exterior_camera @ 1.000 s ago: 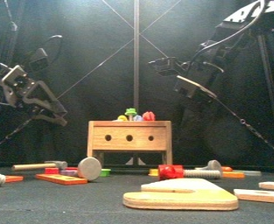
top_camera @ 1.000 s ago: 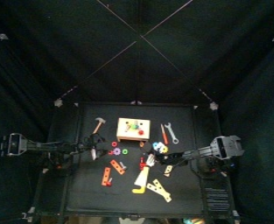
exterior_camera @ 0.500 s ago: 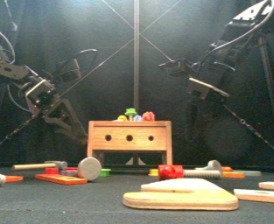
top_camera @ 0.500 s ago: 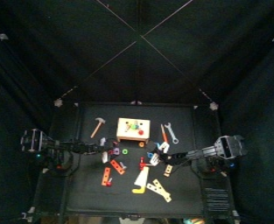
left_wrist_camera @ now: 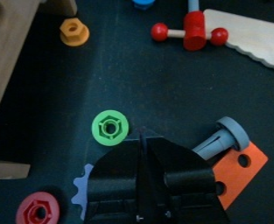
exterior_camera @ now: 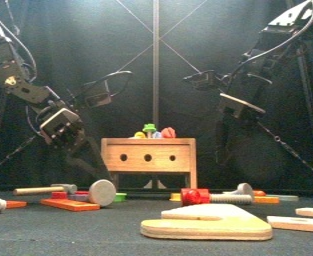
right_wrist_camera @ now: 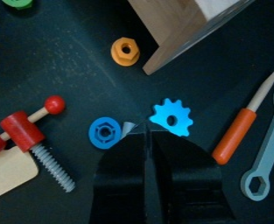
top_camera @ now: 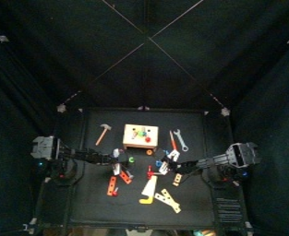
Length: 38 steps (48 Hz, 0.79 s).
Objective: Move green nut to below bench
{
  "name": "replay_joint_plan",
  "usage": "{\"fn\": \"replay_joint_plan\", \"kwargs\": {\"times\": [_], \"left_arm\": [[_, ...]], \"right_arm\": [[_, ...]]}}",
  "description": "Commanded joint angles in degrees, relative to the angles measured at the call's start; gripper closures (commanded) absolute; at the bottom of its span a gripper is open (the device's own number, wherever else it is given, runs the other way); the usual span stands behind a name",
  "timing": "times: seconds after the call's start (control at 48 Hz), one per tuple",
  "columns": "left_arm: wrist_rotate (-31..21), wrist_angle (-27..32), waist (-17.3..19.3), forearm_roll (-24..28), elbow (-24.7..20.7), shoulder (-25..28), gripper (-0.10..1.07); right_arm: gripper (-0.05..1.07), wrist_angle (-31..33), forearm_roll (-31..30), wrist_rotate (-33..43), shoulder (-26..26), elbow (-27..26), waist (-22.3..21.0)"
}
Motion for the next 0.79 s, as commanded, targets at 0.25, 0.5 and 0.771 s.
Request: {"fn": "replay_joint_plan", "kwargs": {"times": [0.25,0.5,0.771], "left_arm": [[0.0,3.43,0.18,0.09,-4.04,3.25,0.52],[-0.09,4.66,1.85,0.0,-5.01,3.96,0.52],[-0.09,4.31,5.71,0.09,-5.1,4.13,0.52]], "right_arm": [[0.82,0.0,0.0,0.09,-1.58,-0.53,-0.26],[0.82,0.0,0.7,0.0,-1.41,-0.44,-0.26],[0.82,0.09,0.88,0.09,-1.41,-0.35,-0.26]]}}
